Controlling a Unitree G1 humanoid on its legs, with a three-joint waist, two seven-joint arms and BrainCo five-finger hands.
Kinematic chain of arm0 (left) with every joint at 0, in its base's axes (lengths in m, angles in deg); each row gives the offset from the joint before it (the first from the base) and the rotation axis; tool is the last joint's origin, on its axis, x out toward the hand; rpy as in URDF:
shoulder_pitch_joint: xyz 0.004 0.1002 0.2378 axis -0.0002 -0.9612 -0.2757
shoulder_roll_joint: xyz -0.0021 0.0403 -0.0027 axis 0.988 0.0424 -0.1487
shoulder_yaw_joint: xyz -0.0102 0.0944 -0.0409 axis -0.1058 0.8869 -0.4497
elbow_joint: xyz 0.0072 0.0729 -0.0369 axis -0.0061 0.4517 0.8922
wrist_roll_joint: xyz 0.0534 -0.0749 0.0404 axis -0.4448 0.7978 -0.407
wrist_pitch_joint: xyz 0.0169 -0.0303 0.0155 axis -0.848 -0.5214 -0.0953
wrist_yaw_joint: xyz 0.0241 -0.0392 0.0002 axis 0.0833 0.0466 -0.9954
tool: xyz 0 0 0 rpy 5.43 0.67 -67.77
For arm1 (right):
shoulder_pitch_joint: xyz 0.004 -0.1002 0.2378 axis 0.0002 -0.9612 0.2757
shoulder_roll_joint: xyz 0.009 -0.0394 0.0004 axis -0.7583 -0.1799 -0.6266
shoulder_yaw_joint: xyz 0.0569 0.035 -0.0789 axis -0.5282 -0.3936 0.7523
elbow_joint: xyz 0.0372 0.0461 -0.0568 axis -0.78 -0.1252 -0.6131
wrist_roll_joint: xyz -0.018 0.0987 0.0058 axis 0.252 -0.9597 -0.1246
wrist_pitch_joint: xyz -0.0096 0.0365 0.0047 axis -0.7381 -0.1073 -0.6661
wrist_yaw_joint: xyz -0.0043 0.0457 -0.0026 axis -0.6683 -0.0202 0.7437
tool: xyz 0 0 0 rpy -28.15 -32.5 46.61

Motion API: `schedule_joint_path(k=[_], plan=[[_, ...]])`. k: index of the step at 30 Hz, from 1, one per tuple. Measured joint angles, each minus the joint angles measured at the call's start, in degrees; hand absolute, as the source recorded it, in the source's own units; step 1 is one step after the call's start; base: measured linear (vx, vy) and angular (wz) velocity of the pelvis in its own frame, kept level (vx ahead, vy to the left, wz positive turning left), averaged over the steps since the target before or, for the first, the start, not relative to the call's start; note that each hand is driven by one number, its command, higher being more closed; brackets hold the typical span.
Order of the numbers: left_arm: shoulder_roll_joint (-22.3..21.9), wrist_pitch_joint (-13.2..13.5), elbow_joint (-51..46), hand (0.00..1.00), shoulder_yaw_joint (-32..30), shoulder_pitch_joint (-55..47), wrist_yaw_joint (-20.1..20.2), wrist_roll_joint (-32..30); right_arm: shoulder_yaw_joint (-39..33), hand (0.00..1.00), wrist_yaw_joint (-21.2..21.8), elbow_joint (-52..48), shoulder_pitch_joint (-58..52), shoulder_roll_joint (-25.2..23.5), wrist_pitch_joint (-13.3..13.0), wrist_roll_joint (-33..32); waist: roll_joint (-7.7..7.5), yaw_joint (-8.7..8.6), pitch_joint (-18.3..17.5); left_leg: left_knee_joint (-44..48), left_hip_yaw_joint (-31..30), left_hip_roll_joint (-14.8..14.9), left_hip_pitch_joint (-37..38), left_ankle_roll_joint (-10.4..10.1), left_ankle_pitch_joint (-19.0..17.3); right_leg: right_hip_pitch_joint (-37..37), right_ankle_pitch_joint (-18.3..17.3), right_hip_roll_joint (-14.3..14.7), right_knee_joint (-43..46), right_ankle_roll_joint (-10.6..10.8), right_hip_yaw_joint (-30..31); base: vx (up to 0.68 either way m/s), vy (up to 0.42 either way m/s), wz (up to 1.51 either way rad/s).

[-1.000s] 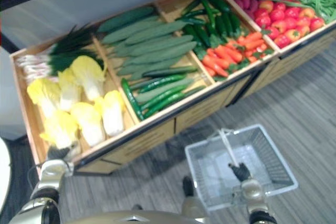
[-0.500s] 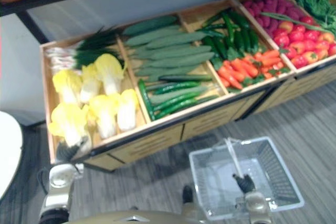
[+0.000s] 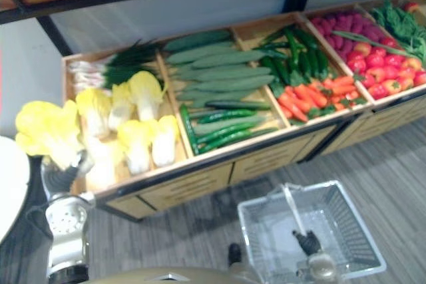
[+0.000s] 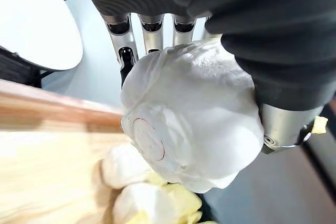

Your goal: Pick vegetable in the basket

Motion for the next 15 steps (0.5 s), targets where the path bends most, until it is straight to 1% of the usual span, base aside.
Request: schedule_joint_path(k=[3, 6, 9, 10, 11, 12, 13, 15], plan=[[-0.06, 0.03, -4.9, 1.0, -1.45, 0.12, -2.0, -0.02, 0.1, 1.0, 0.01, -0.25, -0.45, -0.52, -0.09, 0.03, -0.58, 0.24, -0.1, 0.0, 0.07, -0.03, 0.04, 0.0, -0.03, 0.01, 0.0, -0.04, 0.03, 0.0, 0.05, 0.0, 0.0, 0.0], [0.23, 0.14, -9.42, 1.0, -0.65, 0.12, -1.96, -0.06, 0.15, 1.0, 0.09, -0.52, -0.54, -0.4, -0.14, 0.05, -0.77, 0.54, -0.17, 0.1, 0.07, 0.0, 0.09, -0.02, -0.07, 0.05, -0.02, -0.04, 0.18, 0.0, 0.07, -0.02, -0.014, 0.01], [3.3, 1.3, -10.94, 1.0, 3.03, 0.23, -0.6, -0.06, 0.19, 1.0, 0.88, -0.71, -0.11, 0.77, -0.14, 0.1, -0.78, 0.53, -0.17, 0.31, 0.12, 0.03, 0.16, -0.05, -0.1, 0.05, -0.02, -0.04, 0.37, -0.01, 0.29, -0.05, -0.023, -0.02], [4.78, 2.02, -11.23, 1.0, 5.34, 0.49, 0.13, -0.1, 0.18, 1.0, 1.34, -0.73, 0.15, 1.77, -0.15, 0.1, -0.8, 0.5, -0.17, 0.32, 0.2, 0.0, 0.23, -0.02, -0.16, 0.03, -0.02, -0.04, 0.4, -0.01, 0.46, -0.01, -0.005, -0.07], [6.31, 2.91, -11.45, 1.0, 7.4, 0.79, 1.33, 0.01, 0.17, 1.0, 1.88, -0.75, 0.61, 2.99, -0.16, 0.1, -0.83, 0.43, -0.19, 0.31, 0.35, -0.06, 0.32, -0.05, -0.26, -0.05, -0.02, -0.03, 0.39, -0.01, 0.79, -0.01, -0.003, -0.11], [7.01, 3.18, -11.69, 1.0, 8.59, 0.93, 2.16, 0.01, 0.16, 1.0, 2.25, -0.83, 0.91, 3.61, -0.17, 0.1, -0.85, 0.4, -0.2, 0.32, 0.58, -0.09, 0.4, -0.08, -0.29, -0.16, -0.02, 0.02, 0.39, -0.01, 1.21, -0.02, -0.008, -0.25], [8.69, 3.52, -12.34, 1.0, 11.1, 1.03, 3.31, 0.09, 0.17, 1.0, 2.68, -0.85, 1.81, 4.9, -0.17, 0.1, -0.89, 0.45, -0.23, 0.31, 1.69, -0.09, 0.61, -0.15, -0.36, -0.71, 0.03, 0.15, 0.63, 0.05, 2.15, -0.04, -0.014, -0.35], [11.17, 5.08, -12.48, 1.0, 15.02, 1.53, 5.82, 0.11, 0.17, 1.0, 3.07, -0.88, 2.94, 6.85, -0.17, 0.1, -0.86, 0.39, -0.24, 0.37, 3.23, -0.05, 1.21, -0.25, -0.55, -1.03, 0.19, 0.46, 0.7, 0.26, 3.75, -0.03, -0.013, -0.43]])
